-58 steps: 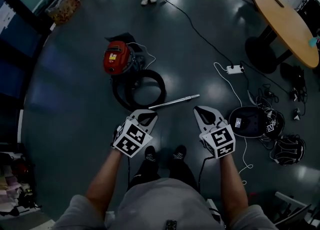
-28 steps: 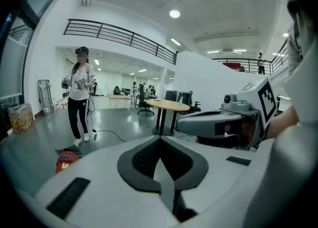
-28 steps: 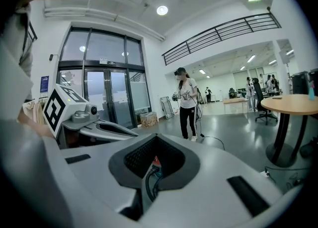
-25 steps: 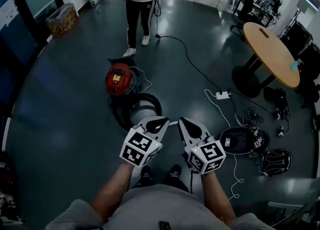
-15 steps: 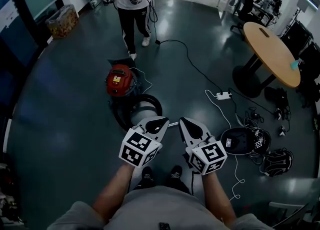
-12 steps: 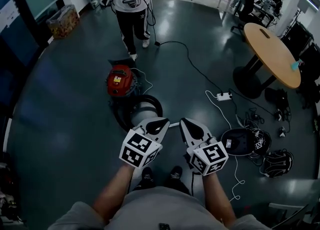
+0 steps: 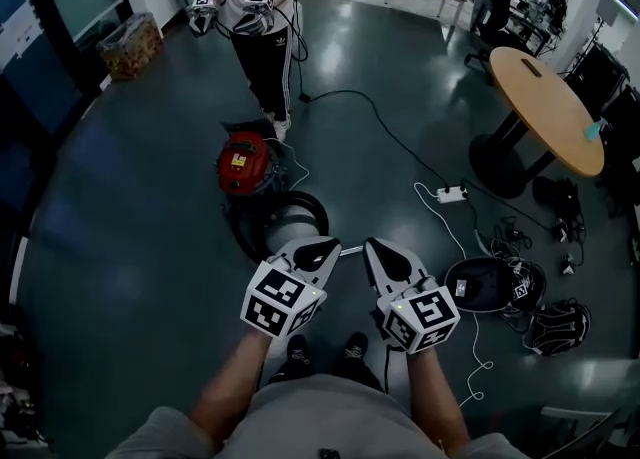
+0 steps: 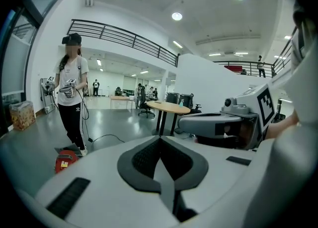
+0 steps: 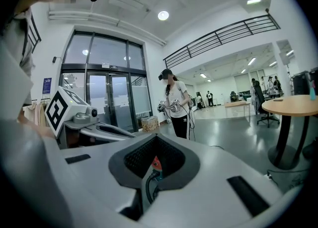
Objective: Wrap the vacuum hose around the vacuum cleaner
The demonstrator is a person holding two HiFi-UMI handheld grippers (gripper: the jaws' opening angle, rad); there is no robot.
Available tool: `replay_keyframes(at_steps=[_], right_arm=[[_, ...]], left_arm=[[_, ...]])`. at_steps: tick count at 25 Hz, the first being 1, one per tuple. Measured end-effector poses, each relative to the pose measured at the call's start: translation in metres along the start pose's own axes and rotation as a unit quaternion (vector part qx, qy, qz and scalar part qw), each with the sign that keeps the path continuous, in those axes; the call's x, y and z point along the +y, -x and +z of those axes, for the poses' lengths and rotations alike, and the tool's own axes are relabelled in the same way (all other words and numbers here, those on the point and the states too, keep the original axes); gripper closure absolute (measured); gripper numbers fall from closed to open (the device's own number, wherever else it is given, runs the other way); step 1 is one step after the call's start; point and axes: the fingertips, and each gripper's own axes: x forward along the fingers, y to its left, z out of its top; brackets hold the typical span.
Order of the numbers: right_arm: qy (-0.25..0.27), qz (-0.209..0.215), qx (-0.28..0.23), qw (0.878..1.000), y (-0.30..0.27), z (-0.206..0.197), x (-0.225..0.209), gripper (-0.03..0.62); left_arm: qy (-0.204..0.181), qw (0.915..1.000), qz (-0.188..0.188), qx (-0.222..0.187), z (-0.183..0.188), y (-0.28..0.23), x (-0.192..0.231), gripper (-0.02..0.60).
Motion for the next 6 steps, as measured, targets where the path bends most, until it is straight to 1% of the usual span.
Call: replay_keyframes(at_steps=[6], right_arm=[[0.003, 0.003, -0.006, 1.000, 0.0033, 0.0037, 0.0062, 0.591]], left_arm=[[0.001, 1.0000, 0.000, -0.001, -0.0010, 0.0031, -0.0053, 0.574]])
